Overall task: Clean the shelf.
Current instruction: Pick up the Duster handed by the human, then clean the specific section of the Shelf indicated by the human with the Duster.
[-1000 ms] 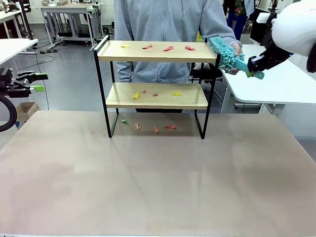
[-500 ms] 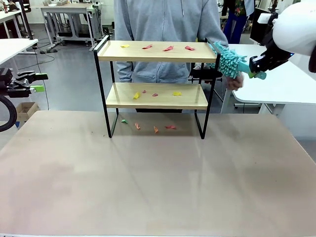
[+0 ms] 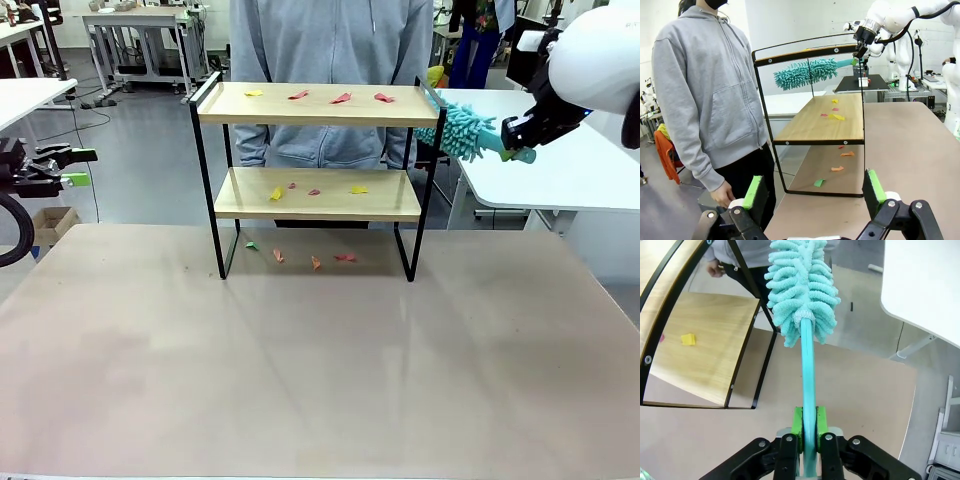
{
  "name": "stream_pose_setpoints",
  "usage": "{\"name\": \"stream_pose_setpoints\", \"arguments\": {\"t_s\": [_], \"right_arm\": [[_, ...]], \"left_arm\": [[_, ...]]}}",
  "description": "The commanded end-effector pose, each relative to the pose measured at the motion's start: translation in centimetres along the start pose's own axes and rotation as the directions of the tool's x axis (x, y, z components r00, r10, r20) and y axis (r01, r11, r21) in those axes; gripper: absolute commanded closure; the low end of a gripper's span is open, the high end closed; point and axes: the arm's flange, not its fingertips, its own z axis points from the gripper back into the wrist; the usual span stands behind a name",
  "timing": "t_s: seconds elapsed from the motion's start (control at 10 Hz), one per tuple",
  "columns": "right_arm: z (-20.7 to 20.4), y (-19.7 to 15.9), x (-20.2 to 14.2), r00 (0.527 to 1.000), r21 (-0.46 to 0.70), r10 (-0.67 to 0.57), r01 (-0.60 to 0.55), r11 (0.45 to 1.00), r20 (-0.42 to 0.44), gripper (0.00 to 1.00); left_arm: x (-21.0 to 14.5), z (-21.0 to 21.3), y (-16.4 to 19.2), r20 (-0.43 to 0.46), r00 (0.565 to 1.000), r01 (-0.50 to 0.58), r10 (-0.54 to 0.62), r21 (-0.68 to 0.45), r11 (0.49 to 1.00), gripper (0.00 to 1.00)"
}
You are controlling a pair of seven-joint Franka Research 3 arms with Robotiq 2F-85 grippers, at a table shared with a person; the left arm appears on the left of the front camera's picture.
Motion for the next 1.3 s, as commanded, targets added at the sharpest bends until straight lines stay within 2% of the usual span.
{"name": "stream_pose_setpoints", "arguments": {"t_s": [0.0, 0.7, 0.8, 0.9, 1.2], "right_arm": [[0.3, -0.2, 0.1, 1.0, 0.0, 0.007, -0.007, 1.0, 0.007, 1.0], [0.3, -0.2, 0.1, 1.0, 0.0, 0.007, -0.007, 1.0, 0.007, 1.0], [0.0, 0.0, 0.0, 1.0, 0.0, 0.0, 0.0, 1.0, 0.0, 0.86], [1.8, -0.4, -1.1, 0.998, 0.004, 0.048, -0.048, 0.999, -0.032, 0.86], [6.7, -5.2, -4.4, 0.967, 0.026, 0.149, -0.147, 0.989, -0.207, 0.86]], "left_arm": [[0.2, -0.1, -0.1, -0.002, 1.0, 0.005, -0.005, -0.005, 1.0, 0.0], [0.2, -0.1, -0.1, -0.002, 1.0, 0.005, -0.005, -0.005, 1.0, 0.0], [0.2, -0.1, -0.1, -0.002, 1.0, 0.005, -0.005, -0.005, 1.0, 0.0], [0.2, -0.1, -0.1, -0.002, 1.0, 0.005, -0.005, -0.005, 1.0, 0.0], [0.2, -0.1, -0.1, -0.002, 1.0, 0.005, -0.005, -0.005, 1.0, 0.0]]}}
